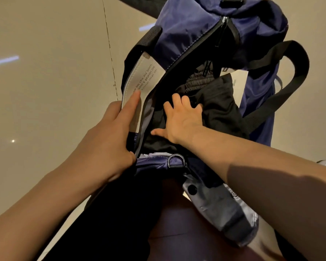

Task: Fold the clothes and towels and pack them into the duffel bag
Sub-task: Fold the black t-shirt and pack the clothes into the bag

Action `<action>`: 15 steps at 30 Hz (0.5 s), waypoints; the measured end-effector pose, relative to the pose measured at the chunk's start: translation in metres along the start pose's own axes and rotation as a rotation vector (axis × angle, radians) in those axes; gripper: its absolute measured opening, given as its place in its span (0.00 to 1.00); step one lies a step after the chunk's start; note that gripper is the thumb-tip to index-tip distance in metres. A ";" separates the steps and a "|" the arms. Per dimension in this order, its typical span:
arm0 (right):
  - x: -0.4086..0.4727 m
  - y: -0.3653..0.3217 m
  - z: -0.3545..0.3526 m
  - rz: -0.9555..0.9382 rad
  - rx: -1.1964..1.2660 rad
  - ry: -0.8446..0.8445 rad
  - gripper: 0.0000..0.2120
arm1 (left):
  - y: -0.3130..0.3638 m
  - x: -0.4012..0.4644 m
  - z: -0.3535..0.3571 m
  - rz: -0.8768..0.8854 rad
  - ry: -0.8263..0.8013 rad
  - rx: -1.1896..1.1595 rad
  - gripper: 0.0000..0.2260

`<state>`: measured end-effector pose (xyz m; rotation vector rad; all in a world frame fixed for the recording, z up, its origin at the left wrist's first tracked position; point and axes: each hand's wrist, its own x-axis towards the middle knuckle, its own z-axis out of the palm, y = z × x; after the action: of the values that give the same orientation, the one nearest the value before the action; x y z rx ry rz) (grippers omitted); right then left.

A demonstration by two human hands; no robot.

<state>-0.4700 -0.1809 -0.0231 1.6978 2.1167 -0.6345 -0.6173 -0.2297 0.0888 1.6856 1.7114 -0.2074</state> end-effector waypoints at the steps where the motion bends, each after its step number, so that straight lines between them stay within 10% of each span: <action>1: -0.001 0.001 0.000 -0.022 0.034 0.023 0.43 | -0.001 0.002 -0.001 0.000 0.010 0.005 0.53; 6: -0.023 0.018 0.018 -0.414 -0.031 0.110 0.44 | -0.010 0.011 -0.004 -0.040 0.023 -0.031 0.52; 15: -0.016 0.006 0.022 -0.270 -0.122 -0.246 0.52 | -0.009 0.016 -0.018 -0.016 0.010 -0.110 0.52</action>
<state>-0.4605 -0.2051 -0.0338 1.2125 2.1723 -0.7322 -0.6302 -0.2083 0.0895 1.5956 1.7125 -0.1102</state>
